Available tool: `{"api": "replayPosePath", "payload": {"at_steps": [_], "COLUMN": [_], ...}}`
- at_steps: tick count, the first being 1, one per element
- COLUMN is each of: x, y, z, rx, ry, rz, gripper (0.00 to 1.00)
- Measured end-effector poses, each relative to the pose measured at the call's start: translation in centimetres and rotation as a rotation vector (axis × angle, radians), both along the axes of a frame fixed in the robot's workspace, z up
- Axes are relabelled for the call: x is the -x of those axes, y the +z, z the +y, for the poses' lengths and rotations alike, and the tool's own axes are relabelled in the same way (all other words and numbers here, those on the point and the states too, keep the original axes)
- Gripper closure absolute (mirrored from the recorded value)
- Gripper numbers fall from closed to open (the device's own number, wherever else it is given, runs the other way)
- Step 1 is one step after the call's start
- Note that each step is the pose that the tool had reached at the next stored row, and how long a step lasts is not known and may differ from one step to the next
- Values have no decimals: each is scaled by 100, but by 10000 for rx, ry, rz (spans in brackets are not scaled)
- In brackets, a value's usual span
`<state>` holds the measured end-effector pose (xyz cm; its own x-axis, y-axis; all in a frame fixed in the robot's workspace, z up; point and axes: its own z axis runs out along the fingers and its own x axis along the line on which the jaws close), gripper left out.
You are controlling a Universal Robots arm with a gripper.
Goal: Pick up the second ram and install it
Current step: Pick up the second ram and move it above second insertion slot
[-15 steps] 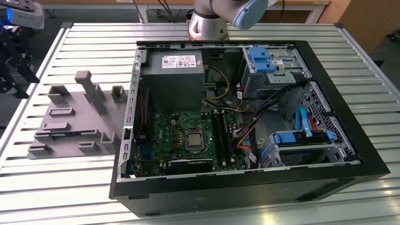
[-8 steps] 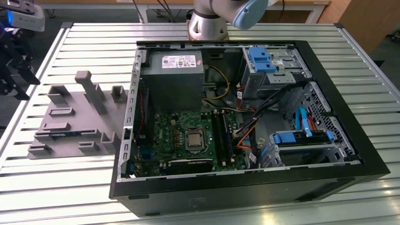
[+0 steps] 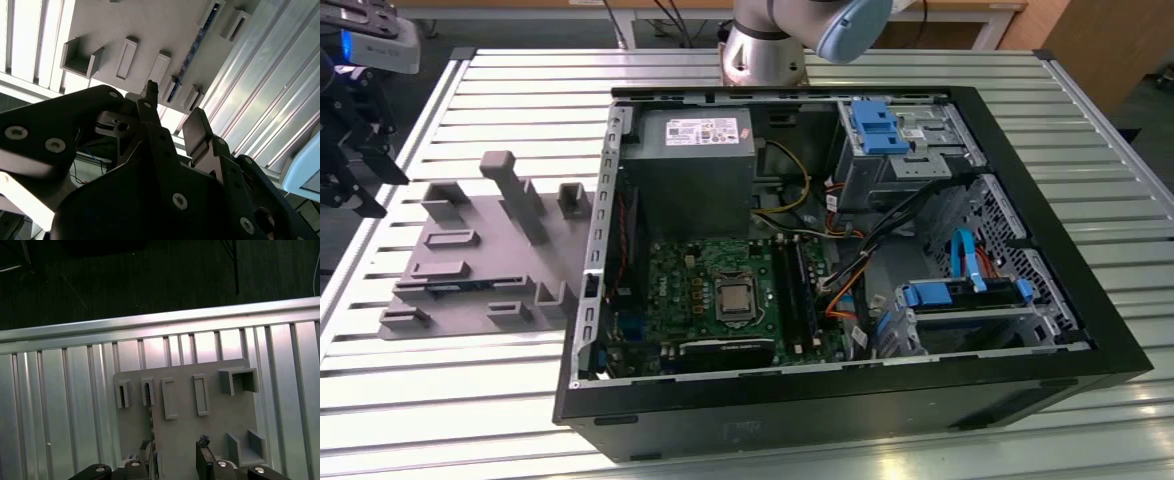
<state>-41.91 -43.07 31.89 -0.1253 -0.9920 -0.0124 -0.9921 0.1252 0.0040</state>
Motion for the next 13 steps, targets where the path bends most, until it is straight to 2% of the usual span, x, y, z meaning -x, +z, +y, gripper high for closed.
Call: {"api": "replayPosePath", "payload": {"at_steps": [7,13], "x": [3,10], "y": [-39,-128], "z": [-17,-56], "rx": [0,-1], "ry": [316,398], "rz": [-7,-8], "gripper": [53,53]}}
